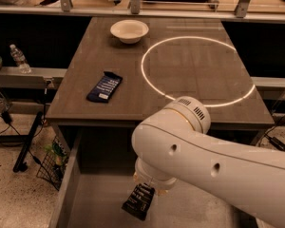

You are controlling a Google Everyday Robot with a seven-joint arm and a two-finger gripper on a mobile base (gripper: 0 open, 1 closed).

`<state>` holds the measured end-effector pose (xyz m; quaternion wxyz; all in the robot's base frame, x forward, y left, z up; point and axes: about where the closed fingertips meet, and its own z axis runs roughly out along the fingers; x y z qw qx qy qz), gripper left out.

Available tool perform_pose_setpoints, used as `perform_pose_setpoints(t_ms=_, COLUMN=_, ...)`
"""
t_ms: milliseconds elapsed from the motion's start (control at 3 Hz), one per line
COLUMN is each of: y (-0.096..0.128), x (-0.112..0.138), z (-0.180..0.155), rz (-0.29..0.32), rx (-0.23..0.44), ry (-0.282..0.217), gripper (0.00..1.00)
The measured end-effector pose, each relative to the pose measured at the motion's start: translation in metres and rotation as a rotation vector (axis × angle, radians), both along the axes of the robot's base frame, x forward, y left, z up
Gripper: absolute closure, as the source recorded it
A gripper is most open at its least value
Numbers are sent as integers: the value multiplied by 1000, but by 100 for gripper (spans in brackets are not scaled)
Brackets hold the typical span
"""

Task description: Pick rxbar chocolate from top drawer and place on counter

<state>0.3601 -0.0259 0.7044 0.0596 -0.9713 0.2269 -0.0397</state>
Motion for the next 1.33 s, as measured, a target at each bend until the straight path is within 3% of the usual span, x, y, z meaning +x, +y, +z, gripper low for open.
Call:
perform_pose_setpoints(t_ms=1000, y=-51, x=82, z=162, rz=-100, rx=-122, ry=-239, gripper=100)
perform_pose_setpoints(t_ms=1333, y=-53, x=110, z=201, rz=-87, rx=-131, ry=-309, gripper=100)
